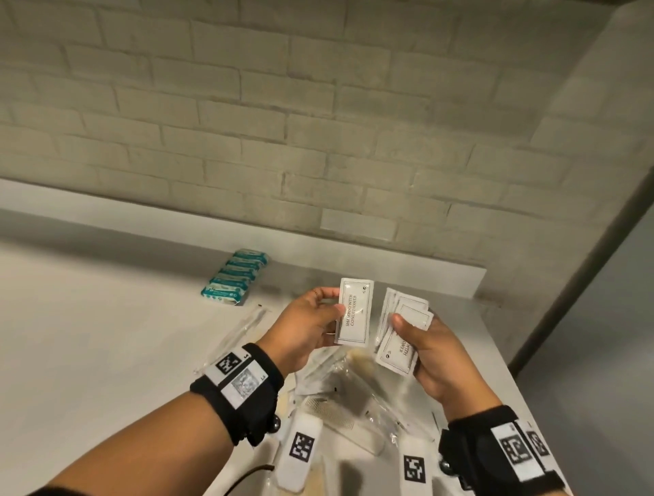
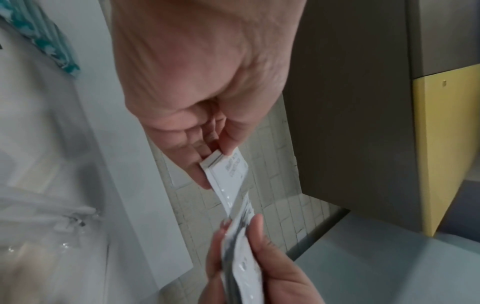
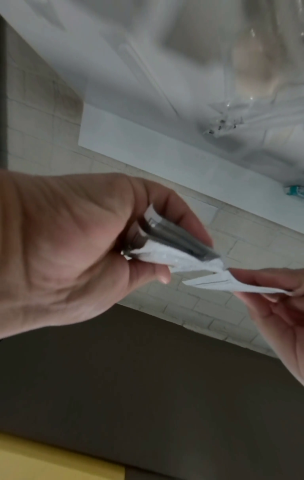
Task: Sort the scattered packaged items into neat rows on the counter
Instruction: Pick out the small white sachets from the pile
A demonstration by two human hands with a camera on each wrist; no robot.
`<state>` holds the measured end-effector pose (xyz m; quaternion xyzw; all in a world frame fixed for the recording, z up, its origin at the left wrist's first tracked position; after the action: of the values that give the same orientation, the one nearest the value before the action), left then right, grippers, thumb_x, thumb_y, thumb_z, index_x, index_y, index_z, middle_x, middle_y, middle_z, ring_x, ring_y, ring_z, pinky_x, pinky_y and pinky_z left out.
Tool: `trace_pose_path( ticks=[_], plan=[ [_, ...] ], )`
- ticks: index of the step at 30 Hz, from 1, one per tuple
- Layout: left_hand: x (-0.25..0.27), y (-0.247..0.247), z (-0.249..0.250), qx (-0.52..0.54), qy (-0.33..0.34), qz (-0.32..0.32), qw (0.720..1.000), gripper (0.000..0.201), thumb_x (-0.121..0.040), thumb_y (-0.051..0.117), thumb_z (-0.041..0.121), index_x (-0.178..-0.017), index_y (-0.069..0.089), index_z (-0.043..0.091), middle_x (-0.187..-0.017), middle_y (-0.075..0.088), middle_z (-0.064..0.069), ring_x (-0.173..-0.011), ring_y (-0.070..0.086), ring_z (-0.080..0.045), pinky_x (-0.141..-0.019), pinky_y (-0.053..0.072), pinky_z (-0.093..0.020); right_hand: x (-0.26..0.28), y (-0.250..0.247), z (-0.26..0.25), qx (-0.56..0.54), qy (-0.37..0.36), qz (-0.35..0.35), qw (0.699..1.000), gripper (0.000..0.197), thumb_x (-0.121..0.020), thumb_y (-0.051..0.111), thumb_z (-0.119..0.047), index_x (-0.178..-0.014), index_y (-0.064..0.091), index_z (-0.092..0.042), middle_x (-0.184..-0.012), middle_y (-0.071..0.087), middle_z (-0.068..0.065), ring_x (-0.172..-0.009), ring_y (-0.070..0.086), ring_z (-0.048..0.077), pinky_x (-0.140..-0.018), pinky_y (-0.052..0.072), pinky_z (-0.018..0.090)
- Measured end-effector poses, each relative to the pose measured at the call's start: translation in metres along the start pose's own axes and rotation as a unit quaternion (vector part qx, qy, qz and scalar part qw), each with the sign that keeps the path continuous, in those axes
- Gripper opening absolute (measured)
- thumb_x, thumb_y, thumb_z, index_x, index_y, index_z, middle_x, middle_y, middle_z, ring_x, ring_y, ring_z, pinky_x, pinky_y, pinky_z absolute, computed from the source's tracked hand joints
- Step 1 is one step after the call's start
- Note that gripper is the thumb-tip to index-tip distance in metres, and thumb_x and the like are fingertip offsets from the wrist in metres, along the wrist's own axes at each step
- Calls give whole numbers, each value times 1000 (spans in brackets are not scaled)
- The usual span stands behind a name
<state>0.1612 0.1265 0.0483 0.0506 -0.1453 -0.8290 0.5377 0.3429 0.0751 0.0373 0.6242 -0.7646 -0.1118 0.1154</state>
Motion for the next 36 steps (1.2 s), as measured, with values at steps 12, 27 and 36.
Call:
trace_pose_path(
  ticks=[12, 27, 36],
  plan=[
    [-15, 7, 16, -214, 51, -30, 975, 19, -81, 69, 11, -98, 63, 10, -86, 74, -11, -74, 68, -21, -75, 57, -40, 5, 46, -37, 223, -39, -172, 959, 35, -84, 67, -17, -117, 64, -5, -108, 72, 13, -99, 69, 26, -88, 54, 38],
    [-3, -4, -34, -46, -112, -89, 989, 16, -92, 61, 19, -106, 59, 10, -91, 71, -6, -77, 69, -17, -74, 57, -29, -24, 16, 8, 84, -13, 87, 993, 21, -90, 64, -25, -110, 62, -17, -99, 70, 11, -87, 68, 33, -71, 52, 44],
    [-19, -2, -6, -153, 51, 24, 987, 15, -92, 60, 30, -92, 66, 16, -58, 62, 2, -45, 51, -7, -52, 44, -23, -18, 38, 0, 156, -31, -50, 986, 67, -74, 77, -40, -122, 56, 0, -112, 67, 23, -101, 66, 38, -88, 53, 47]
  ],
)
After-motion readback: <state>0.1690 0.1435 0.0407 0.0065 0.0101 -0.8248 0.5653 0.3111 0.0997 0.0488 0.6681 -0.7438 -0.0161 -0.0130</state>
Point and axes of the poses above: each hand's wrist, its own x-axis away from the middle knuckle, its own y-axis out of the palm, z = x × y, the point moved 4 cm from there along -x, towards the middle knuckle
